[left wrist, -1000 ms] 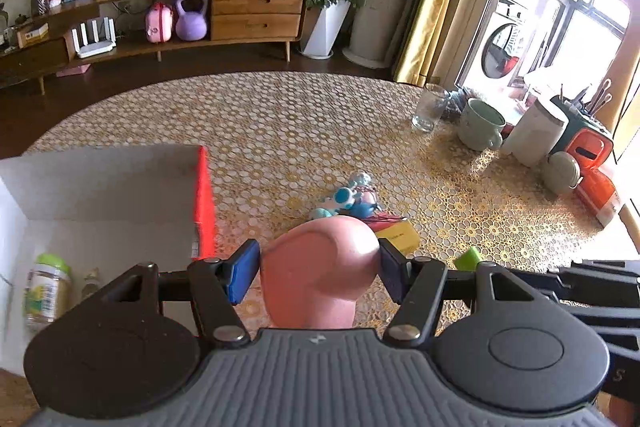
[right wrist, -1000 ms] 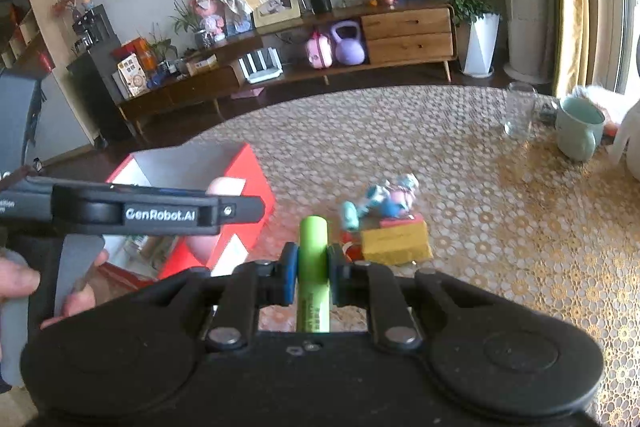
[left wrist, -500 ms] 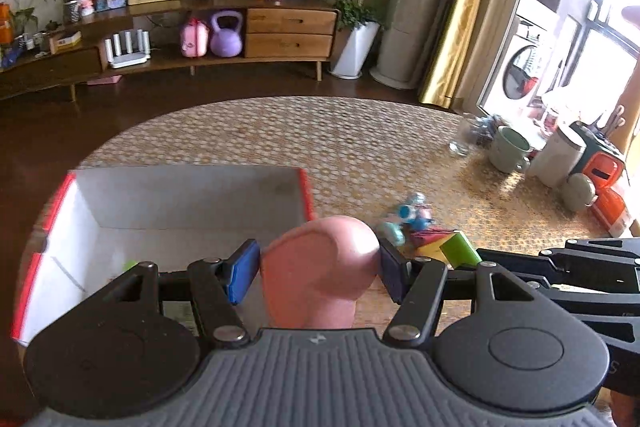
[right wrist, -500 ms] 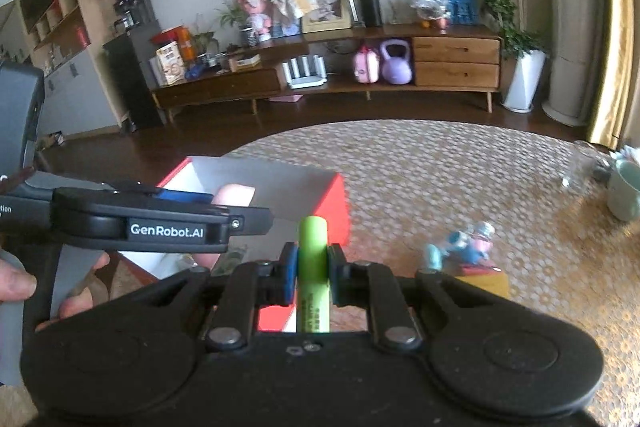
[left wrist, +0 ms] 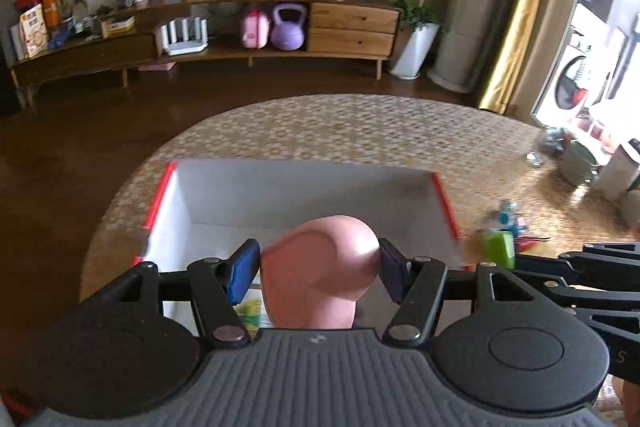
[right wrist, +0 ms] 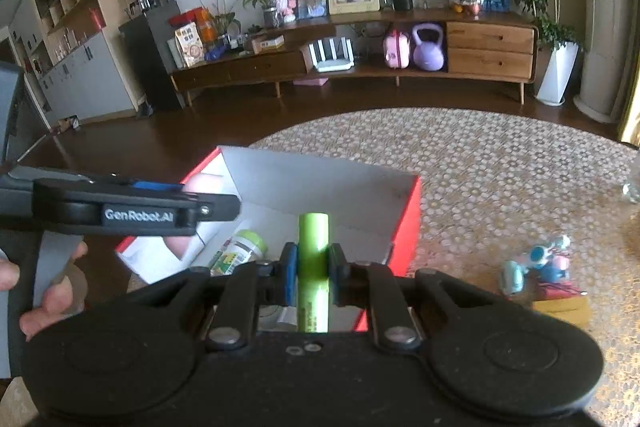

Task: Organize rigid objects
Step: 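Carry the piggy toy and highlighter over the shoebox with both grippers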

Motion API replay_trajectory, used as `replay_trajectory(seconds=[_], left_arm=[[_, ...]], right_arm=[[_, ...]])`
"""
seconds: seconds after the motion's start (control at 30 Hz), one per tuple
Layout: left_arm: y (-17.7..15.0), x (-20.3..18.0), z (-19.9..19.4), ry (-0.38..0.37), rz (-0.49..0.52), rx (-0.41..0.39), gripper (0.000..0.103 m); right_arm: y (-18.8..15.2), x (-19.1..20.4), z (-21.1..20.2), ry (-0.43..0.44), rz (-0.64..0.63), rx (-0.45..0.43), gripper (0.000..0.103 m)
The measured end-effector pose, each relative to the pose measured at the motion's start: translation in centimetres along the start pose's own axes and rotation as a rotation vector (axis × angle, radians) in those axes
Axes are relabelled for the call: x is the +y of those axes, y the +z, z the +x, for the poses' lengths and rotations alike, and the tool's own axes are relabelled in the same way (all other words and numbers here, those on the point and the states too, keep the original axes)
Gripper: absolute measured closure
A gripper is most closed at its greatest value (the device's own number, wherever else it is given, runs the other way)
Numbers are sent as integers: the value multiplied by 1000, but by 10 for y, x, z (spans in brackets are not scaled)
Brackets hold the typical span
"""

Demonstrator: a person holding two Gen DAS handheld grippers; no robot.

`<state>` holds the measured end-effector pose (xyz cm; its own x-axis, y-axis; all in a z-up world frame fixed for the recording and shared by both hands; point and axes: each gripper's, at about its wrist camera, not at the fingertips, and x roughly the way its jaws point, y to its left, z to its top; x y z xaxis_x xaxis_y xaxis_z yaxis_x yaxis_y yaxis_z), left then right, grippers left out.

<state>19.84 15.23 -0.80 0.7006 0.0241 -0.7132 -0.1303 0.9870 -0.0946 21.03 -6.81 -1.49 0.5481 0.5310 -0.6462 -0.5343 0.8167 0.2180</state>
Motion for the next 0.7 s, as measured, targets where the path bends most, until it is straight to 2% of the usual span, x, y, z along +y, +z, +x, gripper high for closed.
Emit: replay_trajectory(seconds=[0.3, 0.7], left_arm=[[-1, 41, 46, 78, -4, 62, 40], [7, 42, 99, 112, 41, 135, 40]], right_arm=[[1, 6, 50, -38, -16, 64, 88], [0, 16, 109, -103, -121, 202, 88]])
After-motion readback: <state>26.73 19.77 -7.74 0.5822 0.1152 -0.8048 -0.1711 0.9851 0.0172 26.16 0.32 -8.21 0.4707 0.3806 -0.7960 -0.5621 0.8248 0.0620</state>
